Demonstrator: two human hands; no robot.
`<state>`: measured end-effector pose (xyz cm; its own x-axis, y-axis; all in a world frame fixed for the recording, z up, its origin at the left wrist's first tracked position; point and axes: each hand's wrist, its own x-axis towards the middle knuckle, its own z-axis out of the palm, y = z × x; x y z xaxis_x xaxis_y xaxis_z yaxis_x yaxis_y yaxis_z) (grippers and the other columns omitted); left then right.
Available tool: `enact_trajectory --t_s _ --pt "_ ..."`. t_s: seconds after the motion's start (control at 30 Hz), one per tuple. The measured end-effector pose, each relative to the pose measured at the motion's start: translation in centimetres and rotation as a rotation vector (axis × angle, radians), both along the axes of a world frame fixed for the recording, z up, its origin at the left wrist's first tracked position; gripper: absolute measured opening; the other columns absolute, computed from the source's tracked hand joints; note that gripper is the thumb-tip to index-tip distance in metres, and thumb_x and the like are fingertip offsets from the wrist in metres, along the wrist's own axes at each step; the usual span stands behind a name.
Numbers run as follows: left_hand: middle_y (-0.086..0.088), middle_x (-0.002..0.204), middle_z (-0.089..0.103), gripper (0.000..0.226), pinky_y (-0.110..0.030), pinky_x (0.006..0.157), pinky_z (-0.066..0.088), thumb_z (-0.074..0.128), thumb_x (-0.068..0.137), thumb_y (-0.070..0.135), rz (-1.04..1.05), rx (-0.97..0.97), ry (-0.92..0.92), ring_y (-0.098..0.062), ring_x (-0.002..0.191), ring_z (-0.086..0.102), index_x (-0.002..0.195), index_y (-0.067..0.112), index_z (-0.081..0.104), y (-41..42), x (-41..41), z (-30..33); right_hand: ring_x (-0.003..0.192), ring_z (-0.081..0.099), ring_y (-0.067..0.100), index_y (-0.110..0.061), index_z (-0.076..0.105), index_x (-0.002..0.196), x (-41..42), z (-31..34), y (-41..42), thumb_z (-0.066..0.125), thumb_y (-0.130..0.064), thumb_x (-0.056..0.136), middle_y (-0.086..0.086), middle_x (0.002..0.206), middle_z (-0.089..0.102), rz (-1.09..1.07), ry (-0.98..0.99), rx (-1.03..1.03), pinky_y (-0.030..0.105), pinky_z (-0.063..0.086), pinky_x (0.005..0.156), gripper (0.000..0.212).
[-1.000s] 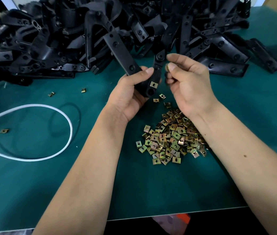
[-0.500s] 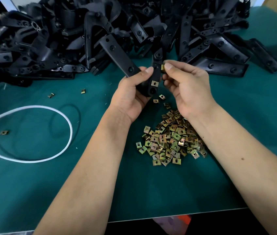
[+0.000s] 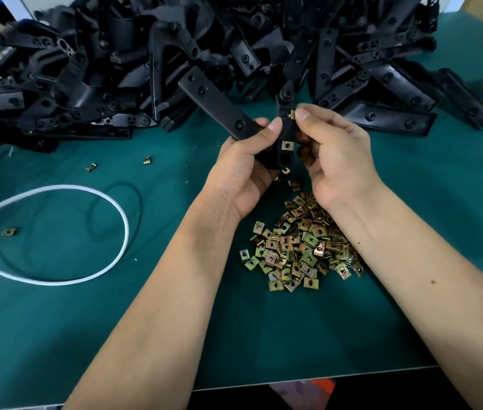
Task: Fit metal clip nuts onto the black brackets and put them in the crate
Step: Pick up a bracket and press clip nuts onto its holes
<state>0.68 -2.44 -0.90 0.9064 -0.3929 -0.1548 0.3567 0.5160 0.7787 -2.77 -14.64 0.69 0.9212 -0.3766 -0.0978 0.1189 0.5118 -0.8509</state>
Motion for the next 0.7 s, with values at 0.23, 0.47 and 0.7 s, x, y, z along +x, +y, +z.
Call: enact_trajectory --t_s 0.23,0.47,0.7 --pt "-0.009 0.097 0.071 0.024 -0.043 0.087 0.058 0.068 0.093 0.004 0.004 -0.005 0.041 -0.025 0.090 0.069 0.110 0.013 0.054 -0.11 0.24 -0.21 0.078 0.069 0.022 -0.007 0.070 0.097 -0.03 0.06 -0.12 0.066 0.008 0.092 0.018 0.094 0.060 0.031 -0.037 0.023 0.034 0.059 0.070 0.017" --pt "-0.005 0.088 0.071 0.020 -0.037 0.075 0.058 0.070 0.092 0.003 0.013 0.029 0.053 -0.019 0.078 0.070 0.100 0.015 0.056 0.10 0.26 -0.18 0.071 0.056 0.014 -0.010 0.068 0.091 0.34 -0.44 -0.26 0.066 0.010 0.091 0.003 0.073 0.053 0.025 -0.040 -0.061 0.026 0.054 0.068 0.019" --pt "-0.005 0.090 0.072 0.019 -0.034 0.071 0.060 0.072 0.091 0.005 0.013 0.042 0.057 -0.018 0.077 0.070 0.098 0.016 0.057 0.01 0.41 -0.21 0.070 0.066 0.015 -0.007 0.066 0.091 0.27 -0.52 -0.48 0.063 0.008 0.093 0.005 0.077 0.069 0.067 -0.053 -0.062 0.026 0.054 0.068 0.016"
